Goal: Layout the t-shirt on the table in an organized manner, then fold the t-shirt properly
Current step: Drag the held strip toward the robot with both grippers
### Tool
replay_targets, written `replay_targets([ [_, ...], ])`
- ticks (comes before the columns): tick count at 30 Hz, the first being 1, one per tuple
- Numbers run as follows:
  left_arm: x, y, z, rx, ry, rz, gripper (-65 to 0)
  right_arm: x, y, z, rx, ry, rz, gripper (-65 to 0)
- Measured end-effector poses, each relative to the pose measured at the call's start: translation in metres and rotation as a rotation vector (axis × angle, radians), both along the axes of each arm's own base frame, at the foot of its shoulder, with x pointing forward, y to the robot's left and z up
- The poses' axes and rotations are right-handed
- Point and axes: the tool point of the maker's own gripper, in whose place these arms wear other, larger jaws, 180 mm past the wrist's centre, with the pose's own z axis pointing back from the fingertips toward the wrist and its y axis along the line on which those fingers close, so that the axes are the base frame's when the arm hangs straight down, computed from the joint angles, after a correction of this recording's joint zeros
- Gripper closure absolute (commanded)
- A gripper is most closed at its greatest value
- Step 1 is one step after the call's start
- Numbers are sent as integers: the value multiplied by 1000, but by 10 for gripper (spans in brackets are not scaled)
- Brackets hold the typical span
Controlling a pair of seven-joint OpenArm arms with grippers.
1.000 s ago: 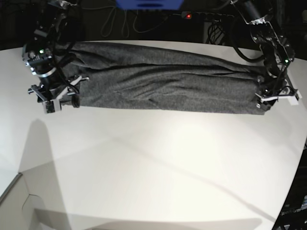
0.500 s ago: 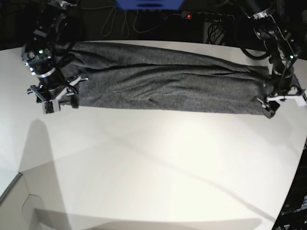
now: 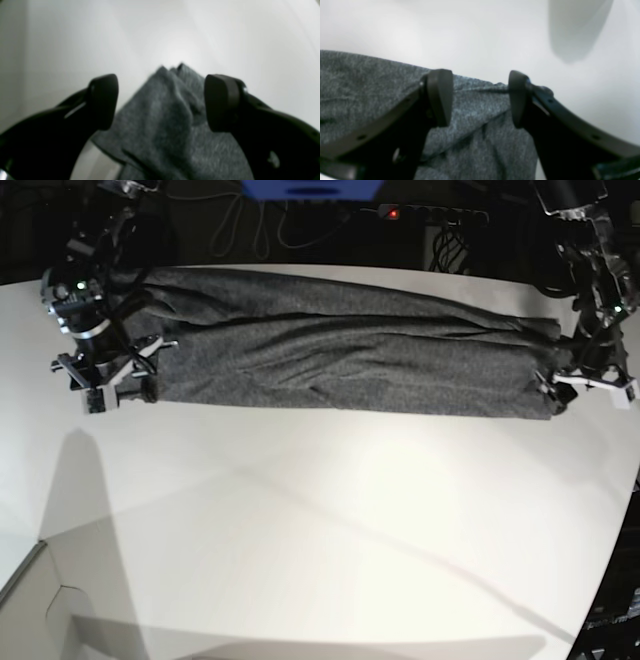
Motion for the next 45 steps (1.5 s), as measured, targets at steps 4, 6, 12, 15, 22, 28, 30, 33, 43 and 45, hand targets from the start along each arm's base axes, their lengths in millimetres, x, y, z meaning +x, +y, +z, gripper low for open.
replay_targets([
  [4, -4, 0, -4, -2, 10, 1, -521, 0, 0, 0, -1, -1, 0, -359],
  [6, -5, -5, -8, -4, 23, -12, -522, 0, 0, 0, -1, -1, 0, -359],
  [12, -6, -21, -27, -24, 66, -56, -522, -1, -4, 0, -1, -1, -13, -359],
  [15, -3, -25, -29, -23, 59, -65, -522, -1, -4, 0, -1, -1, -13, -359],
  [22, -6, -24, -38, 89, 103, -91, -517, -6, -5, -3, -3, 13, -14, -359],
  [28, -4, -29, -48, 70, 46, -167, -330, -6, -5, -3, -5, 12, -14, -359],
  [30, -2, -34, -51, 46, 33, -189, -243, -5, -5, -2, -4, 9, -14, -359],
  [33, 0, -48, -53, -3, 7, -223, -124, -5, -5, -2, -4, 10, -13, -359],
  [43, 4, -44, -51, -42, 11, -211, -2, -5, -5, -3, -5, 12, -13, -359],
  [45, 5, -38, -50, -48, 11, -189, -2, -5, -5, -2, -5, 11, -13, -359],
])
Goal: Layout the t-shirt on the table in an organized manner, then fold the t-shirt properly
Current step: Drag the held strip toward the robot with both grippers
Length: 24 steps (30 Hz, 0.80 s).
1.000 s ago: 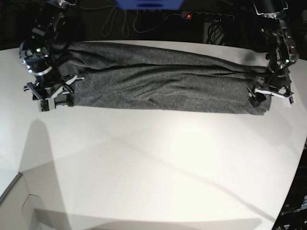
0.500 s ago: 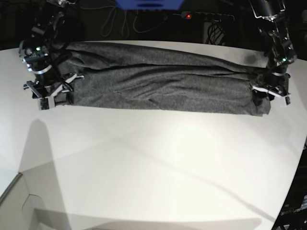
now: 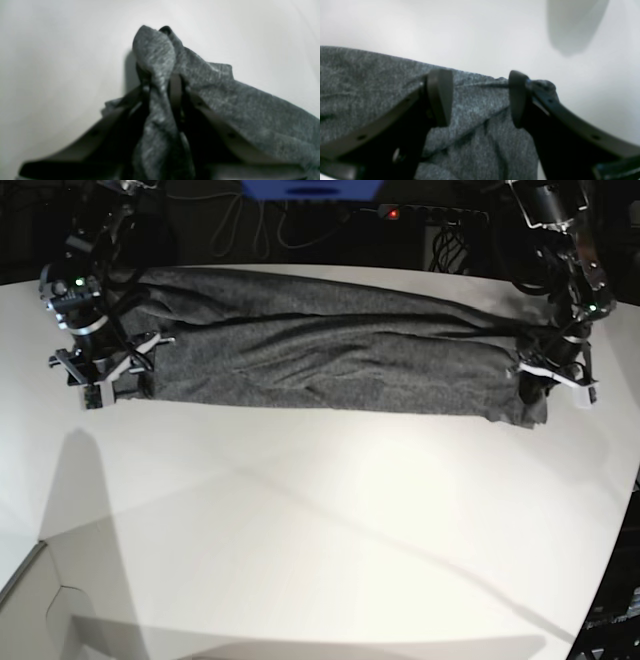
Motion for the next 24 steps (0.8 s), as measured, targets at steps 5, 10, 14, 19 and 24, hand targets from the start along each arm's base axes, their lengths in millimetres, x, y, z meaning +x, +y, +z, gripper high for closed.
replay_targets([
  [5, 6, 15, 5, 35, 23, -1, -2, -2, 2, -3, 3, 9, 6, -359],
  [10, 7, 26, 8, 58, 33, 10, -2, -17, 7, -27, 34, 78, 4, -359],
  [14, 8, 36, 11, 67, 45, 31, -2, -19, 6, -34, 43, 98, 1, -359],
  [19, -1, 64, 16, 83, 53, 119, -2, -19, 6, -34, 43, 97, 1, -359],
  [24, 3, 73, 23, 104, 54, 113, -2, -28, 10, -57, 84, 155, -5, -359],
])
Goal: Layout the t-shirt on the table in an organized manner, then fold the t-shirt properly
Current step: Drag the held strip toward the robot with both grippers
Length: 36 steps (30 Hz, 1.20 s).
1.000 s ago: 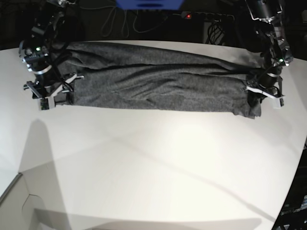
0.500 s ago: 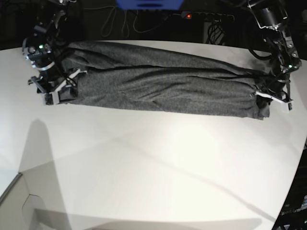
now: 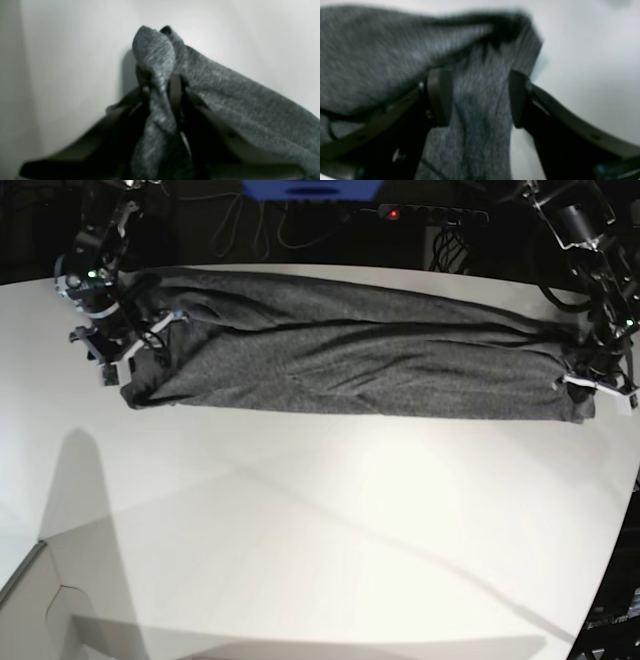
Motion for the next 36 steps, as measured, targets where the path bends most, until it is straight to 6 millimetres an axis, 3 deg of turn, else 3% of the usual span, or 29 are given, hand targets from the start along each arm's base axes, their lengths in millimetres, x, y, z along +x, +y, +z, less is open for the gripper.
replay_targets([
  [4, -1, 0, -1, -1, 4, 1, -2, 2, 4, -9, 41, -8, -8, -359],
  [12, 12, 7, 11, 19, -19, 1, -2, 41, 9, -10, 104, -53, -16, -359],
  [23, 54, 6, 46, 13, -131, 5, -2, 94, -20, -14, 135, -69, -19, -359],
  [29, 47, 17, 40, 4, -109, 92, -2, 107, -36, -8, 96, -53, -18, -359],
  [36, 66, 18, 60, 4, -171, 100, -2, 119, -38, -2, 72, -39, -15, -359],
])
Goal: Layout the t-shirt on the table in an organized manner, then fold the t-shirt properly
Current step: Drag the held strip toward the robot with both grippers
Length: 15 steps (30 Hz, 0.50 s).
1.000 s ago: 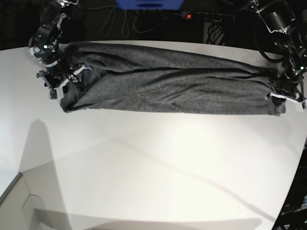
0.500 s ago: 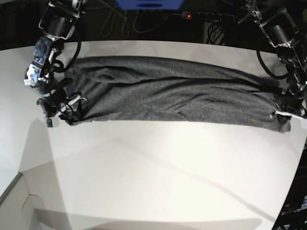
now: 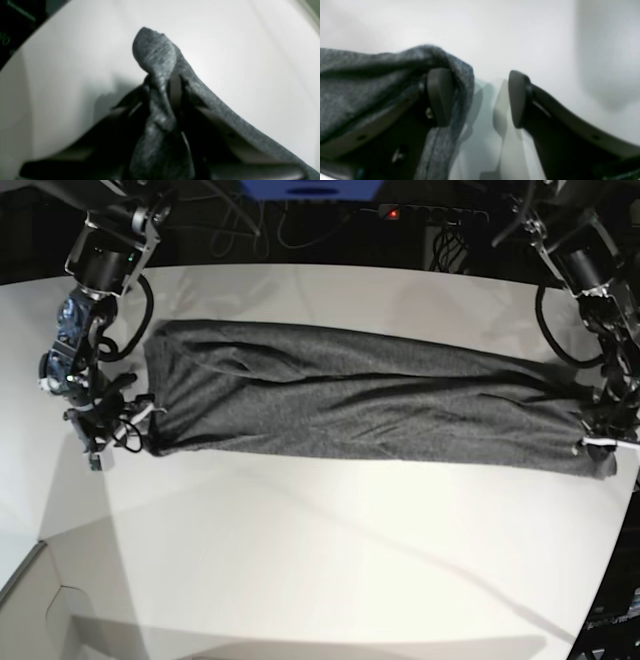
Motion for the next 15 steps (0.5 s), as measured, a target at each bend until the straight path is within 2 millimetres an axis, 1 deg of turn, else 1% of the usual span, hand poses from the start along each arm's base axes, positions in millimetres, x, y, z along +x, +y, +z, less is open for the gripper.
replay_targets([
  [3, -1, 1, -1, -1, 8, 2, -2, 4, 0, 3, -1, -1, 1, -359],
  [5, 1, 3, 3, -12, -6, 15, -2, 6, -2, 5, -6, -7, 1, -359],
  [7, -2, 11, 7, -23, -27, 46, -2, 6, -5, 7, -12, -9, -2, -359],
  [10, -11, 22, 6, -27, -27, 83, -2, 5, -12, 8, -25, -4, -7, -359],
  [13, -11, 23, 6, -28, -27, 89, -2, 4, -14, 8, -26, -4, -8, -359],
  [15, -11, 23, 6, -29, -29, 88, -2, 0, -13, 5, -25, 3, -8, -359],
])
